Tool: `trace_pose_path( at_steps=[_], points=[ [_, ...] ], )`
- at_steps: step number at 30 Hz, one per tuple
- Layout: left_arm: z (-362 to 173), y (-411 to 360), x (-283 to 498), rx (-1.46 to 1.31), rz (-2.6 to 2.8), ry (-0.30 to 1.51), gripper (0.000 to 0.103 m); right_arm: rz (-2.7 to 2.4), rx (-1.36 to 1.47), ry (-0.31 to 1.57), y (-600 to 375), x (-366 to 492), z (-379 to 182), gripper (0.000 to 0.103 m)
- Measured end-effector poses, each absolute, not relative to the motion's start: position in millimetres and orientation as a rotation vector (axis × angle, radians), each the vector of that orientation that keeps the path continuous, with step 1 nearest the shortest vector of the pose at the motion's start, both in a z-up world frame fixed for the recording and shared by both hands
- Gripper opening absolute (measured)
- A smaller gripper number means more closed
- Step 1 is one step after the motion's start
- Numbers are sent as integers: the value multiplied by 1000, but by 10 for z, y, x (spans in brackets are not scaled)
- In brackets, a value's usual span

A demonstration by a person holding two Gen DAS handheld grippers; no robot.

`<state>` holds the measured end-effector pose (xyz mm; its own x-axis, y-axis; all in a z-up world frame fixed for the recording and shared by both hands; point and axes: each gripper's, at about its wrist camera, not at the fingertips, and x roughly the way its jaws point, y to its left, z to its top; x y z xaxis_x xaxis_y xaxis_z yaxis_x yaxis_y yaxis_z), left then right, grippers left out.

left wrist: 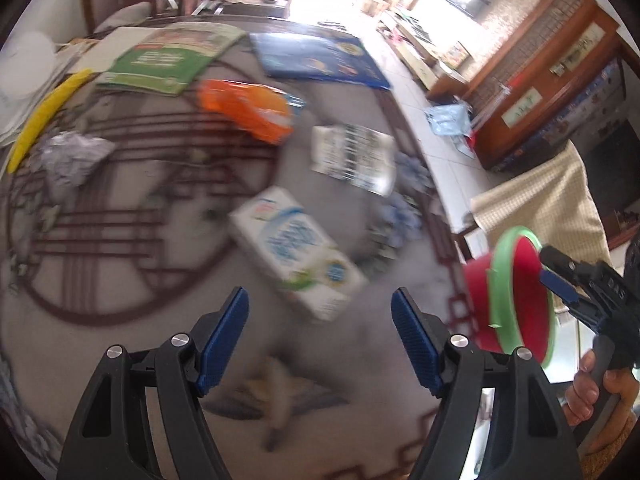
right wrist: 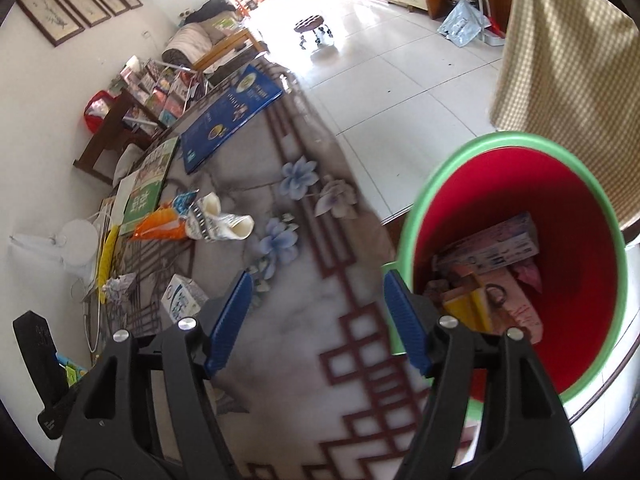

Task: Collect trash
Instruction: 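Move both open tools back over the table toward the remaining trash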

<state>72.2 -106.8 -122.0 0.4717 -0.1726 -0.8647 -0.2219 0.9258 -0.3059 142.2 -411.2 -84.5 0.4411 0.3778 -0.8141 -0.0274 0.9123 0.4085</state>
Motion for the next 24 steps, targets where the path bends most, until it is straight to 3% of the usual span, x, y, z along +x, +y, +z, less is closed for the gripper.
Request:
trace_pose_path(
  at_steps=[12,24],
  points=[
    [-1329,650,471,-484,318,1058,74,288,372,1125,-3280,1274,-935,69],
    [-1519,1501,593,-553,391,1044,75,275,347,1138,-2736,1124,-914,72]
  ],
)
